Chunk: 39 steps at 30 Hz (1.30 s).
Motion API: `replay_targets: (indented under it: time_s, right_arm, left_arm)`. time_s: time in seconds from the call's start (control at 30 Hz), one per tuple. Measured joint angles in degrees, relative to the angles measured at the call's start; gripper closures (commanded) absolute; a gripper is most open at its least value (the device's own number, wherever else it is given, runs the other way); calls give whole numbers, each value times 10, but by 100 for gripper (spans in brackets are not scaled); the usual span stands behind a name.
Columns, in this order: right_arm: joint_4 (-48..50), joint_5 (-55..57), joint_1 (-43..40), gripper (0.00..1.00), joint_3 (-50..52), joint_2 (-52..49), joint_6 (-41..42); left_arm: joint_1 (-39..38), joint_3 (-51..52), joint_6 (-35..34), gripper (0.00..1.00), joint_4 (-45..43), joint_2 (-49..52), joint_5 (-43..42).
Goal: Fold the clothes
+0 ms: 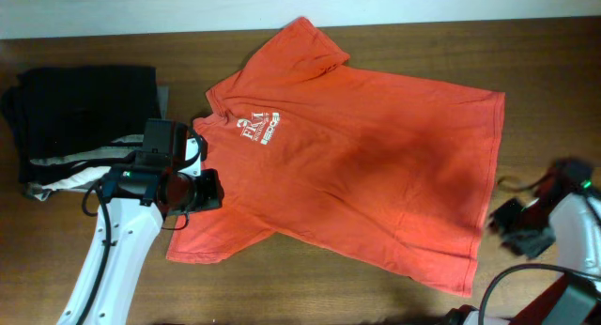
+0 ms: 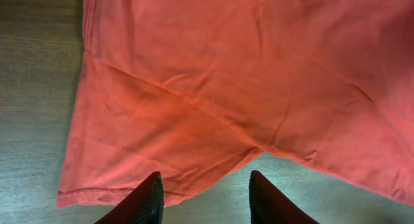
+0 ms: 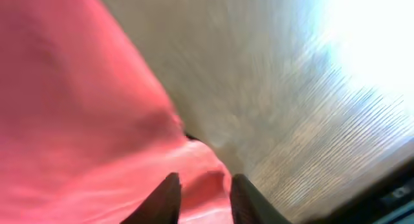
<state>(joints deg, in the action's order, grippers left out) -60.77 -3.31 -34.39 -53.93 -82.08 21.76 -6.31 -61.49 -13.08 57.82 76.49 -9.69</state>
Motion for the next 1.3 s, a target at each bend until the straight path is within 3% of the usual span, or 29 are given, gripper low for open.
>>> replay_targets:
  time_s: [0.1, 0.13, 0.33, 0.63, 1.03, 1.17, 1.3]
  right_arm:
    - [-6, -26, 6, 95, -29, 1, -29]
    - [-6, -35, 11, 96, -30, 0, -35]
    - [43, -57, 43, 96, -12, -27, -57]
    - [166, -43, 63, 96, -7, -171, -59]
    - [253, -52, 63, 96, -73, -240, -60]
    - [238, -51, 63, 96, -125, -274, -59]
    - [129, -44, 63, 95, -198, -306, -61]
  left_arm:
    - [0, 0, 0, 57, 0, 0, 0]
    - [0, 0, 0, 57, -1, 0, 0]
    - [0, 0, 0, 58, -18, 0, 0]
    - [0, 0, 0, 58, -22, 10, 0]
    - [0, 0, 0, 58, -31, 28, 0]
    - [0, 0, 0, 58, -32, 28, 0]
    - [0, 0, 0, 58, -32, 28, 0]
